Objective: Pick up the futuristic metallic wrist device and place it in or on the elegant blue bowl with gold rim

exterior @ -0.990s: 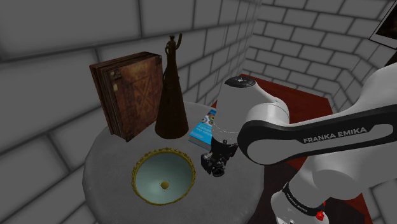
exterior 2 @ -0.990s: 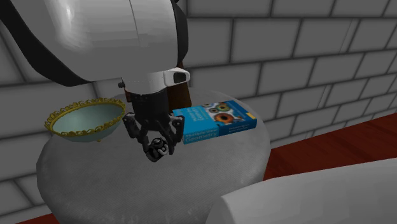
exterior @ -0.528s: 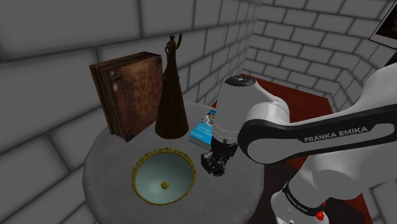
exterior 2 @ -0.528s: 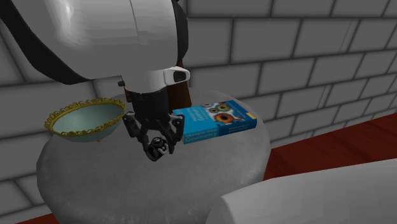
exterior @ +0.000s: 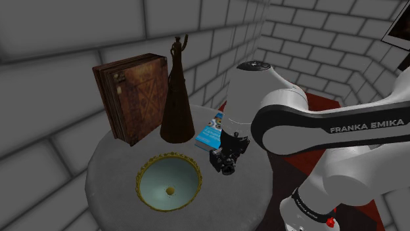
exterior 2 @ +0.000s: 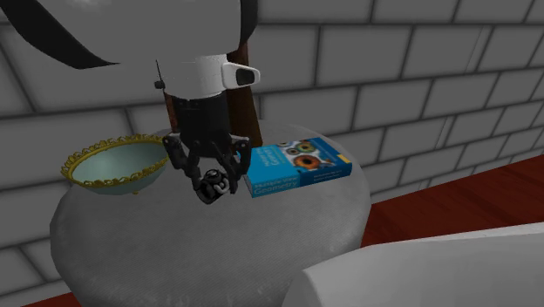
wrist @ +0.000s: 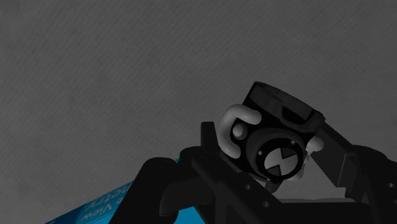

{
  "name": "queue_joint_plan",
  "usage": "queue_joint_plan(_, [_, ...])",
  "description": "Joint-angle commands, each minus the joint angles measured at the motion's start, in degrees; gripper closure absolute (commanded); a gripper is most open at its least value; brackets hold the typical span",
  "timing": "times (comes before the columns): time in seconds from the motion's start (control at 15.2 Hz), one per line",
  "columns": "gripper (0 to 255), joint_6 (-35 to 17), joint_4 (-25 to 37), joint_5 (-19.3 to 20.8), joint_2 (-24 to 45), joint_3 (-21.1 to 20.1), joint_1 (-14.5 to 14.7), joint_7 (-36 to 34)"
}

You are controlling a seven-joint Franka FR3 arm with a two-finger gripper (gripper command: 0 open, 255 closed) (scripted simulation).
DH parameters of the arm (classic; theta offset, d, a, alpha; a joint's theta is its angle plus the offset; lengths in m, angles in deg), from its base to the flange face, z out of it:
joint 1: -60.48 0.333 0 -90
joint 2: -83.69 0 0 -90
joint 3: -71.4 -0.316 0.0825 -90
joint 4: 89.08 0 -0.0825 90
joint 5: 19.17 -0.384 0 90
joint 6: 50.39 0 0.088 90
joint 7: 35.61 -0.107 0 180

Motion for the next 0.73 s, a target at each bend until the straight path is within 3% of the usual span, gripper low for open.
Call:
queue_joint_plan(0.0, [255, 1.8, 1.1, 0.3, -0.6, 0.5, 0.0, -0.1])
queue_joint_plan(0.66, [255, 10.4, 7.1, 2.2, -3.3, 3.2, -0.4, -0.2])
